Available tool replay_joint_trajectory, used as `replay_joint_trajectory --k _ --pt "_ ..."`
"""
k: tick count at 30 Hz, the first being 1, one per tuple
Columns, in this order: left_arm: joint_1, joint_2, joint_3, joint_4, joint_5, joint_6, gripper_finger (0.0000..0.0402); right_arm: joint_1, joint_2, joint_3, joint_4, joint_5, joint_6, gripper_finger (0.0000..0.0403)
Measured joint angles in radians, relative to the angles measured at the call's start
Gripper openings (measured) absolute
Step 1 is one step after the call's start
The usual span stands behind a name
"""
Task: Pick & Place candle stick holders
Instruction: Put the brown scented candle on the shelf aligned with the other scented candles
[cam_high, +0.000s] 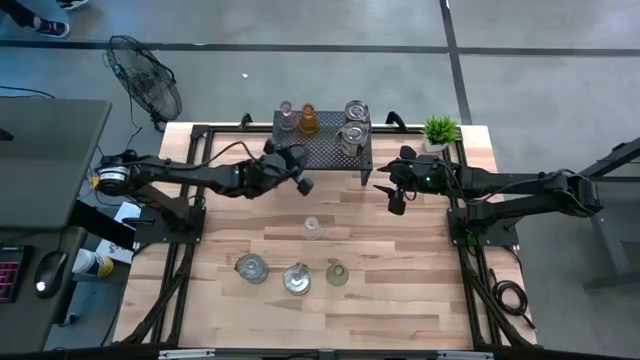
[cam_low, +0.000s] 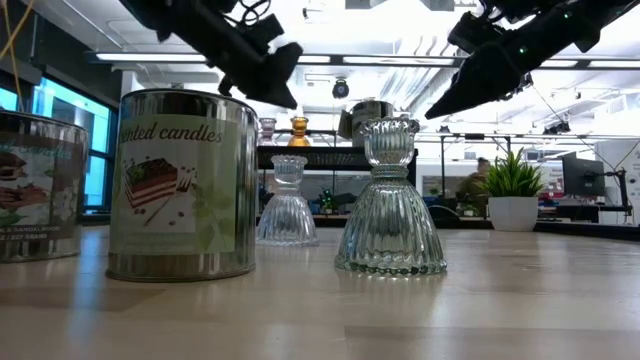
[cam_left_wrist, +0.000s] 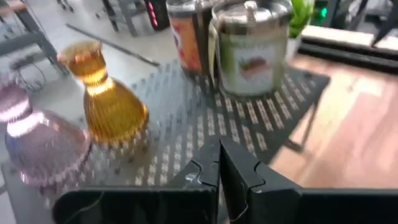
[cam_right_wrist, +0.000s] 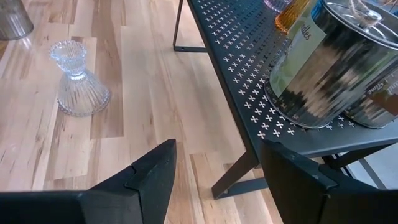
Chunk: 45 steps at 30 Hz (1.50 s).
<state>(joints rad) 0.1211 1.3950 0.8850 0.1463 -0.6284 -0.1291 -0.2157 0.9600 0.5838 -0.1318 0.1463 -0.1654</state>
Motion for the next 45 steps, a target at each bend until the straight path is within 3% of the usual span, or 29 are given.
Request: replay_joint_trajectory --k 18,30,36,45 --pt "-0.095 -0.165 0.0 -0.456 -0.02 -0.4 0.0001 0.0 0.0 0.0 -0.002 -0.026 0.0 0.0224" --pt "-0.192 -0.184 0.0 -0.733 -0.003 -0.707 0.0002 0.0 0.0 0.0 -0.005 -0.05 -0.026 0.0224" --pt "-0.219 -0.184 0.001 -0.793 0.099 -0.789 0.0009 0.0 0.0 0.0 -0.005 -0.074 -0.027 0.0224" --pt "-0.22 -0.184 0.0 -0.937 0.333 -0.878 0.0079 0.0 0.0 0.0 -0.006 -0.076 -0.027 0.0224"
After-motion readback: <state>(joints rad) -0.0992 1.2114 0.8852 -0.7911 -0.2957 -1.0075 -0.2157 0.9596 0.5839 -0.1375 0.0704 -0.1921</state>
